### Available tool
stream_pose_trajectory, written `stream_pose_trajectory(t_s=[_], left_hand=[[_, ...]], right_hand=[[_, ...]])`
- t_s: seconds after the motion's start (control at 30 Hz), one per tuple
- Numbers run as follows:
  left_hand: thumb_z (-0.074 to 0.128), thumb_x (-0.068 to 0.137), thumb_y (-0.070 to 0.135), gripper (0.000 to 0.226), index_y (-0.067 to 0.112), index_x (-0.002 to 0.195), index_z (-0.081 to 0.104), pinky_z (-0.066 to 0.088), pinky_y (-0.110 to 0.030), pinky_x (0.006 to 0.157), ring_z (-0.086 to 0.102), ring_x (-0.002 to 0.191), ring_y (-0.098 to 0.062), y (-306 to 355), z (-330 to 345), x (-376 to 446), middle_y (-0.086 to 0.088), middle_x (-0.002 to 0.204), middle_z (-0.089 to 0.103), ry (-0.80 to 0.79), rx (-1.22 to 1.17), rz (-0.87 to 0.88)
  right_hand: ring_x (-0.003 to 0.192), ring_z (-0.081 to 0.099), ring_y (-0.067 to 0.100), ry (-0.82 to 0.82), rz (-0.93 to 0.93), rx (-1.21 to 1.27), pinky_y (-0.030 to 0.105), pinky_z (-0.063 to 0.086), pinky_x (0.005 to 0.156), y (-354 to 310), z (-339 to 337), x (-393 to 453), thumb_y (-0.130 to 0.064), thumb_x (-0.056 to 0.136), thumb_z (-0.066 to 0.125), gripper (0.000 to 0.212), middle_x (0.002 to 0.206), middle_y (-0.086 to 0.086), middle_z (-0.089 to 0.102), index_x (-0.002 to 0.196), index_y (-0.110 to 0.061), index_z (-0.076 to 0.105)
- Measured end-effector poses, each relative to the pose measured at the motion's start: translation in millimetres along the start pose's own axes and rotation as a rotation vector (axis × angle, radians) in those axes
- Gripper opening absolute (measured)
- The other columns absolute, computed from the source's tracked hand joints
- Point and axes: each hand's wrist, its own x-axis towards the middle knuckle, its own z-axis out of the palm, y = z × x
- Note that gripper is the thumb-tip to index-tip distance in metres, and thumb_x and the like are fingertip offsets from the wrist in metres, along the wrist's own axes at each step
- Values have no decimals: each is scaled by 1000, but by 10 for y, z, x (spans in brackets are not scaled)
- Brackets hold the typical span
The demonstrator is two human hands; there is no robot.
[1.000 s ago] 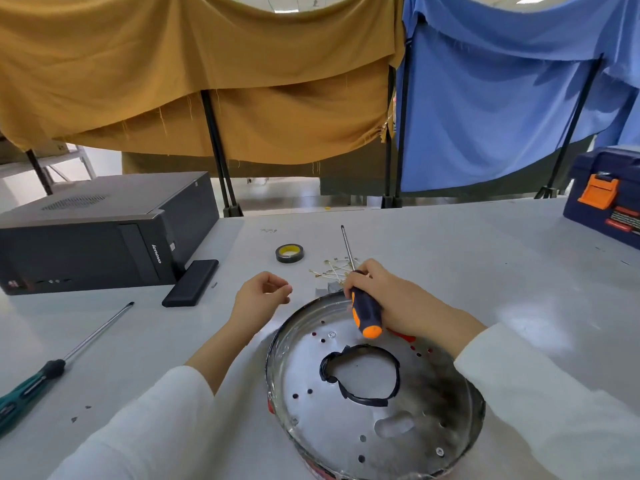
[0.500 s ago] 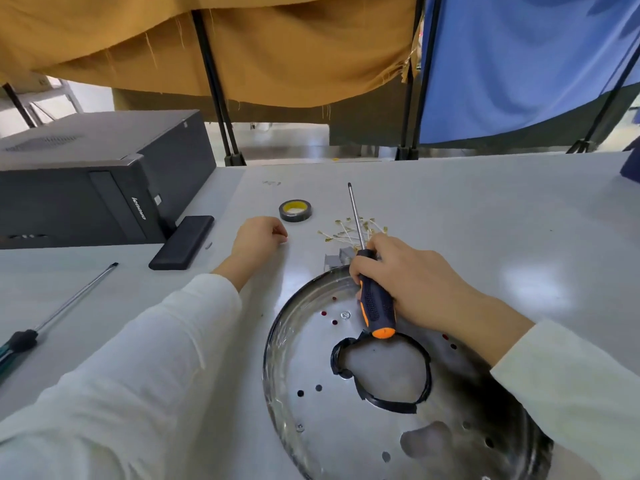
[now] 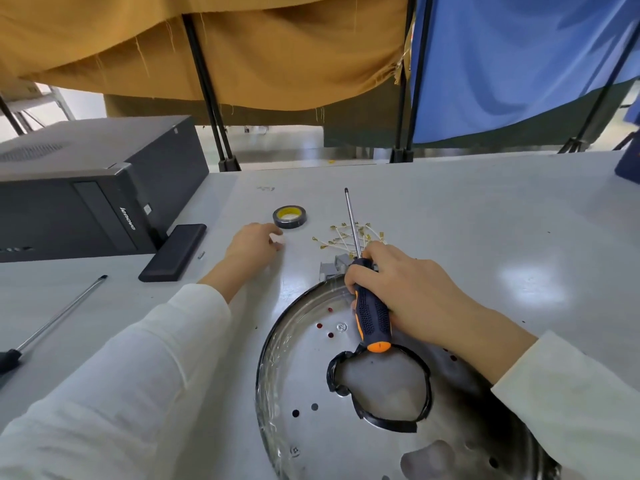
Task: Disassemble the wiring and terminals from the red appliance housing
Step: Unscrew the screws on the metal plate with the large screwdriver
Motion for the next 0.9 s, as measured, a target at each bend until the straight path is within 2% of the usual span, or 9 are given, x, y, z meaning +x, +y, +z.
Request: stream_pose_trajectory(t_s=[0.1,0.2,0.3,0.37,0.47,0.67,0.77,0.83,0.9], left_hand=[[53,94,23,37,19,131,46,42,-32,81,52,94,-23,61,-85,-149,-8,111,54,71,-61,18],[51,95,23,26,18,121,54,38,-26,74,49,86,-16,249,-191,-433,0,99,55,132,-205,123],[51,95,25,13,26,104,61,45,-23,64,55,77,-12,477,-281,-799,3,92,62,7,-417,170],[51,95,28,14,24,103,63,48,-21,71,58,79,-10,606,-314,-1020,2,98,66,-157,-532,172],[51,96,29,25,17,114,63,45,-24,89,60,103,-15,722,-320,-1277,-1,113,66,-302,-570,199],[43,98,9,34,17,129,54,41,-25,97,55,112,-17,707,-357,-1531,-2,124,60,-283,-526,191],[41,97,7,34,18,127,53,42,-18,86,56,106,-18,640,-375,-1609,-3,121,59,-230,-463,147],[38,96,5,35,18,126,51,42,-5,62,58,86,-13,571,-376,-1672,-3,111,60,-194,-461,97],[36,93,1,41,19,127,49,40,-3,48,53,74,-5,495,-386,-1734,-2,105,57,-164,-471,49]], right_hand=[[95,45,18,11,12,24,29,35,56,3,-30,-6,-26,86,61,34,104,-5,38,107,-39,37],[93,48,16,8,35,121,28,40,57,14,-115,-9,-19,81,62,39,107,-8,41,108,-40,44],[88,54,17,53,91,294,34,49,64,12,-248,-17,-13,80,62,42,109,-10,42,108,-40,48],[87,58,21,72,115,371,39,52,68,10,-329,-20,-12,81,64,41,108,-9,44,108,-38,49],[87,58,19,78,129,456,41,53,73,-5,-428,-57,-19,79,67,39,107,-9,45,105,-40,46],[96,59,15,131,138,522,40,53,82,-60,-487,-212,-17,82,68,42,108,-11,52,101,-45,44],[97,60,8,211,149,636,35,52,86,-94,-545,-250,-20,85,68,35,106,-11,56,99,-45,47],[95,61,0,244,145,745,26,50,84,-133,-604,-265,-18,87,67,33,105,-12,58,97,-44,50],[95,62,4,280,160,806,27,51,84,-176,-665,-271,-33,87,68,20,103,-12,61,101,-36,54]])
